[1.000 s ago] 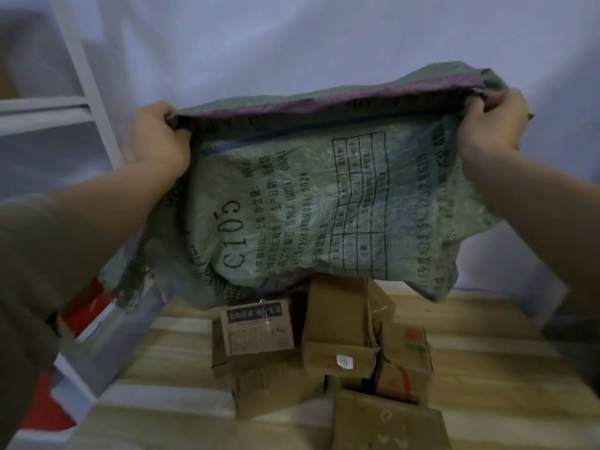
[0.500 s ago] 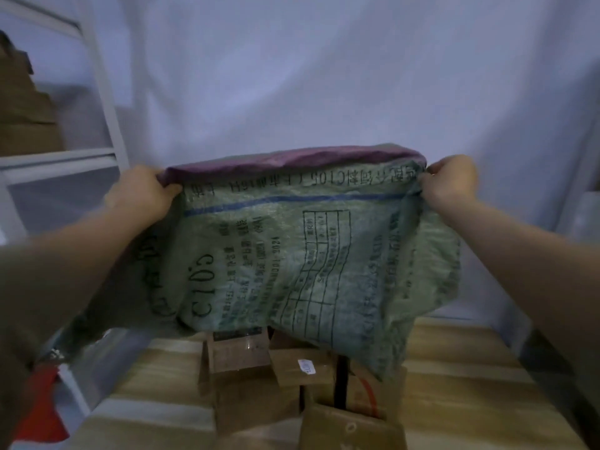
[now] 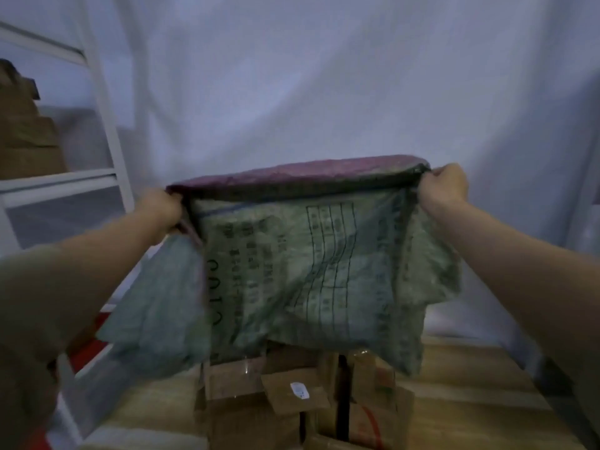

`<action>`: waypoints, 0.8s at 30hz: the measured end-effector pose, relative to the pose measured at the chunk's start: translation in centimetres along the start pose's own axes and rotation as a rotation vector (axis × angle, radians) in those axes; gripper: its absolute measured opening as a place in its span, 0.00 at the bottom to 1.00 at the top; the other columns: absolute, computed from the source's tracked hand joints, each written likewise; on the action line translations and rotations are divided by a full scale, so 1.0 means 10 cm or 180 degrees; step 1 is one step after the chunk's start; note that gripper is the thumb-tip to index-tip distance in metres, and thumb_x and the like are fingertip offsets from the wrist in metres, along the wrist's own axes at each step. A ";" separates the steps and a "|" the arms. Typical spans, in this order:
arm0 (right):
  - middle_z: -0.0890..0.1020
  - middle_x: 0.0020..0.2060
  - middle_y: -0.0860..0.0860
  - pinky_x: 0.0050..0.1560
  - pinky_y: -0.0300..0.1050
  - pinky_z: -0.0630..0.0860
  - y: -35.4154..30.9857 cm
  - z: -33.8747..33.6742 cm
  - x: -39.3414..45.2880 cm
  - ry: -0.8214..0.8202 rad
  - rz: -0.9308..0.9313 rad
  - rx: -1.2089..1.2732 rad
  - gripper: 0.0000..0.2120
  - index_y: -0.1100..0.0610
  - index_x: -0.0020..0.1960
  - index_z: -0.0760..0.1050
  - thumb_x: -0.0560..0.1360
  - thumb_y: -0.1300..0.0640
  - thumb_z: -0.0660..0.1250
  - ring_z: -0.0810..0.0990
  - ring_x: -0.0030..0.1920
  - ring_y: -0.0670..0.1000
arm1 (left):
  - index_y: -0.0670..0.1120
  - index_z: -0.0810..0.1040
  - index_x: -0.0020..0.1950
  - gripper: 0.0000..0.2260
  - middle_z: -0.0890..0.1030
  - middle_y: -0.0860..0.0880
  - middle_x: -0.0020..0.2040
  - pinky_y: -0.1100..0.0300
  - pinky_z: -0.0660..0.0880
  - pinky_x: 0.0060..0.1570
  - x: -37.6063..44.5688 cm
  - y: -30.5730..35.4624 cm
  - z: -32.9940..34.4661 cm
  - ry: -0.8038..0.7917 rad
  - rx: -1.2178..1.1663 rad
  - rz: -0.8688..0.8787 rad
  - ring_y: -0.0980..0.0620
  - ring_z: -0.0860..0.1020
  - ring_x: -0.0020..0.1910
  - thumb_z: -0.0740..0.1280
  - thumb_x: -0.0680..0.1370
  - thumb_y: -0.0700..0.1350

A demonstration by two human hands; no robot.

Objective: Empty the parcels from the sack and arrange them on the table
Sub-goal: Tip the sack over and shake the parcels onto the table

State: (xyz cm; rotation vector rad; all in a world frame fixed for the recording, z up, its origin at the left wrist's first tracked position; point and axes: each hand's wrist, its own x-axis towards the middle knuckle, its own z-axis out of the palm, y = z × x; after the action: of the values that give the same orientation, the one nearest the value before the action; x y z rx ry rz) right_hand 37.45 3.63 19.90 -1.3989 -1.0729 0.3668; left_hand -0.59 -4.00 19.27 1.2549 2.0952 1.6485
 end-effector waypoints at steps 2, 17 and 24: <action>0.73 0.49 0.55 0.44 0.41 0.64 -0.23 -0.07 0.04 0.0519 -0.0678 0.0204 0.02 0.59 0.53 0.65 0.82 0.62 0.55 0.71 0.47 0.51 | 0.31 0.76 0.54 0.11 0.75 0.43 0.50 0.55 0.70 0.45 0.08 0.35 0.02 0.0634 -0.0377 0.0628 0.49 0.71 0.49 0.55 0.81 0.32; 0.68 0.49 0.52 0.47 0.35 0.63 0.55 -0.66 -0.57 0.1087 -0.0942 0.0570 0.00 0.57 0.51 0.63 0.81 0.60 0.54 0.66 0.45 0.48 | 0.44 0.77 0.57 0.09 0.79 0.35 0.54 0.43 0.74 0.49 -0.37 0.12 -0.48 0.0428 0.1787 0.1846 0.32 0.77 0.52 0.61 0.79 0.39; 0.76 0.46 0.61 0.50 0.55 0.69 1.63 -1.02 -1.31 0.0864 -0.0238 -0.0033 0.08 0.59 0.49 0.68 0.76 0.55 0.54 0.75 0.49 0.62 | 0.47 0.71 0.32 0.17 0.77 0.39 0.38 0.53 0.68 0.40 -1.08 -0.51 -0.48 -0.1077 0.2763 0.1618 0.40 0.75 0.39 0.65 0.80 0.45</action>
State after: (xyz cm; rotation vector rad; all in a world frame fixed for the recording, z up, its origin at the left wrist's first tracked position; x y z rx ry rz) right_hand 44.66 -9.23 1.93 -1.3689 -0.9014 0.1124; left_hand 0.72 -15.14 12.90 2.2605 2.4474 0.4830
